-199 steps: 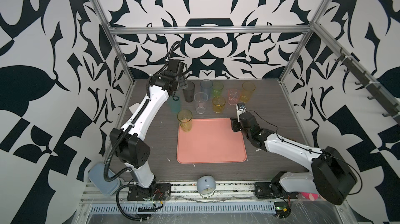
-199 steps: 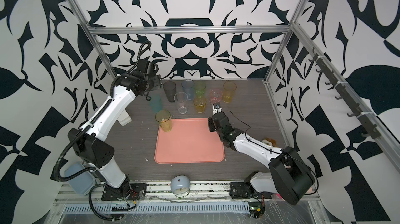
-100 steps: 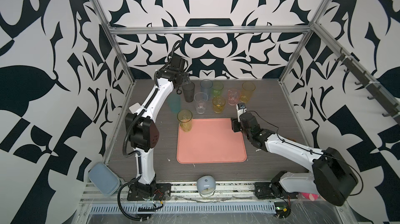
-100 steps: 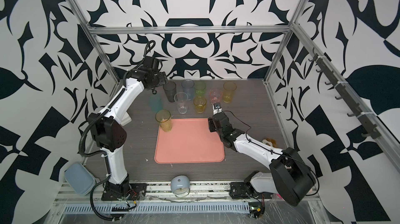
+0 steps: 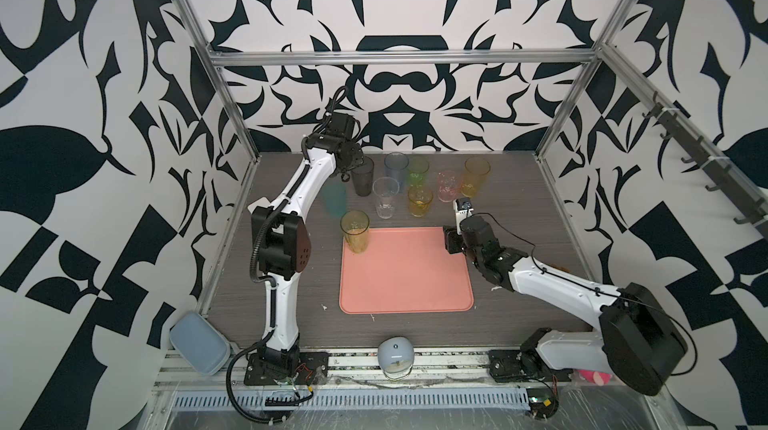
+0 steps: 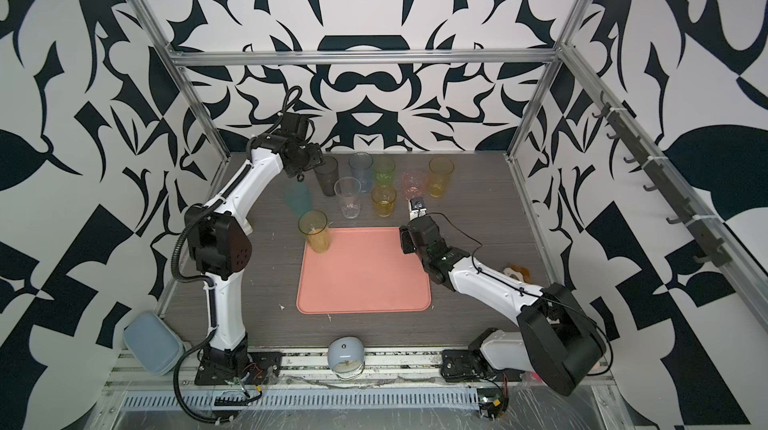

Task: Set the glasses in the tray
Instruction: 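Move the left gripper up and over the dark grey glass in the row, then lower the left gripper around the dark grey glass and close it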

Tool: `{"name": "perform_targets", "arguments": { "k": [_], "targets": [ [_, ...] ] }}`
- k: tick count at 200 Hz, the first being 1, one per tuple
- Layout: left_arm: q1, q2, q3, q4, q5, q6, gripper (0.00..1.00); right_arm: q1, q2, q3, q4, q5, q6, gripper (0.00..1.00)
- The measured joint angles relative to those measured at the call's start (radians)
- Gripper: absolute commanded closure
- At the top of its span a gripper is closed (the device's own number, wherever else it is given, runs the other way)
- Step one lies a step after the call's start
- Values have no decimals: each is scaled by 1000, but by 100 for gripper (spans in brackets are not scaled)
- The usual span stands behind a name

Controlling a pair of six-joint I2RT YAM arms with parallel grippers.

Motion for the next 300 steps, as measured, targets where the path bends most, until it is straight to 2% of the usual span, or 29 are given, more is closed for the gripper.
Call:
{"name": "perform_targets", "arguments": {
  "k": [90, 124, 250, 300],
  "targets": [
    [10, 113, 89, -8, 50, 0, 53, 0, 10, 0, 0, 0, 0, 40],
    [11, 133, 100, -8, 61, 1, 61, 0, 10, 0, 0, 0, 0, 40],
    [17, 164, 106, -8, 69, 5, 77, 0, 32, 0, -1, 0, 0, 40],
    [18, 174, 107, -5, 70, 10, 86, 0, 36, 0, -1, 0, 0, 40]
  ]
}}
